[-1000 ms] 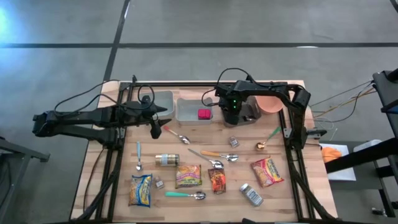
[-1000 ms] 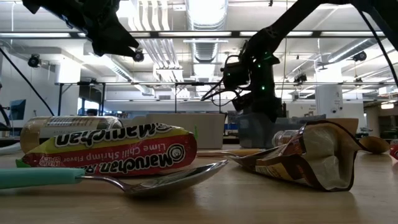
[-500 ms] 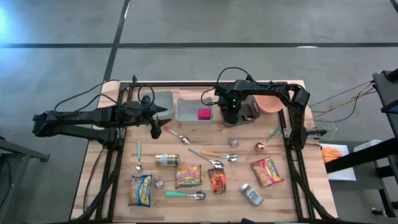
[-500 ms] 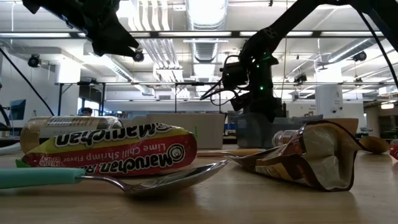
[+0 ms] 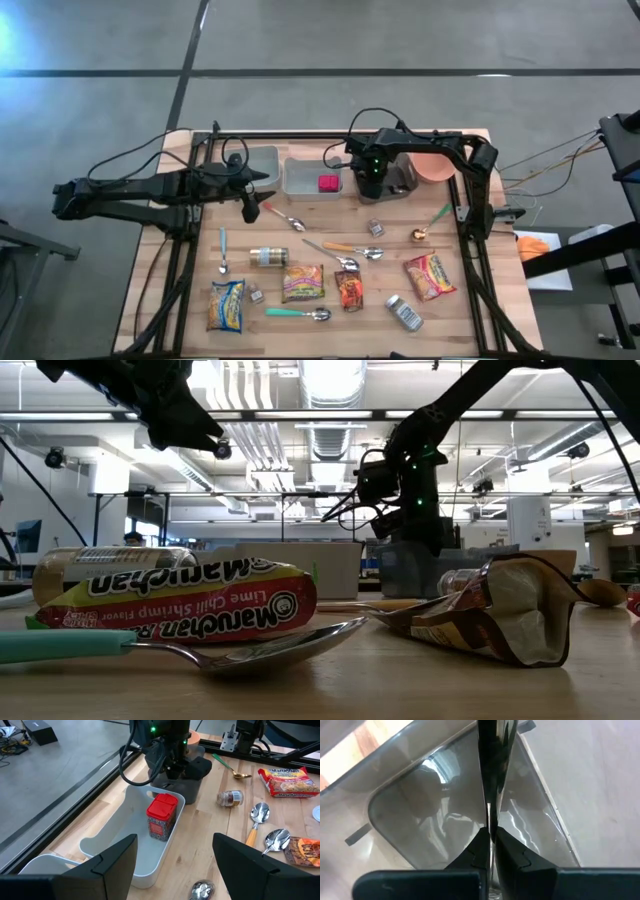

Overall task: Pick & Place Food Item
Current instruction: Put the black spoon into the black bin, then put the green spoon into the black bin

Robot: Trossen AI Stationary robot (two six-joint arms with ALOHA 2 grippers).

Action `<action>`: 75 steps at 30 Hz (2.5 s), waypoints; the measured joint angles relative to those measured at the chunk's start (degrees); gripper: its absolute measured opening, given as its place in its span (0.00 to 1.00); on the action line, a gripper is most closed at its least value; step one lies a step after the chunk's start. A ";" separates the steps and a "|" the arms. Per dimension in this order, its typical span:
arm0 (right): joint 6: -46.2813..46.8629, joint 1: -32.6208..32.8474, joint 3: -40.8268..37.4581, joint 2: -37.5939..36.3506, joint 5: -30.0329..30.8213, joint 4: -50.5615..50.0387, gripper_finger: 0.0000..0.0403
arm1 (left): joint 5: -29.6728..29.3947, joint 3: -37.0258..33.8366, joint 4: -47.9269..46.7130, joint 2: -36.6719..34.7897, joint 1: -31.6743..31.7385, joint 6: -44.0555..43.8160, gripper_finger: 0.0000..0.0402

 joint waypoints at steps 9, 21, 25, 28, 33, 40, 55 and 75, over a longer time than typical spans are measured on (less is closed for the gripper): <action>2.01 0.11 0.38 0.32 -2.97 -0.70 0.26 | -0.01 0.00 0.00 -0.01 0.00 -0.01 0.65; 2.73 0.17 0.74 -0.25 -3.14 -0.54 0.57 | 0.00 0.02 -0.11 -0.01 -0.04 -0.02 0.65; 2.62 0.20 0.72 -1.70 -1.63 -0.48 0.59 | 0.00 0.02 -0.11 -0.01 0.00 -0.02 0.65; 2.54 0.17 0.74 -3.44 -0.86 -0.54 0.59 | 0.00 0.02 -0.08 -0.01 0.00 -0.02 0.65; 2.54 0.17 0.76 -6.06 0.28 -0.59 0.59 | 0.00 0.02 -0.08 -0.01 0.00 -0.02 0.65; 4.10 0.17 0.83 -9.40 0.77 -1.50 0.59 | 0.00 0.02 -0.05 -0.01 0.00 -0.09 0.65; 16.49 3.53 0.85 -22.06 2.92 -11.52 0.59 | -0.22 0.04 0.04 -0.01 0.00 -1.29 0.65; 22.69 22.85 -7.44 -34.99 3.10 -23.96 0.59 | -0.24 0.07 0.00 -0.01 0.00 -1.57 0.65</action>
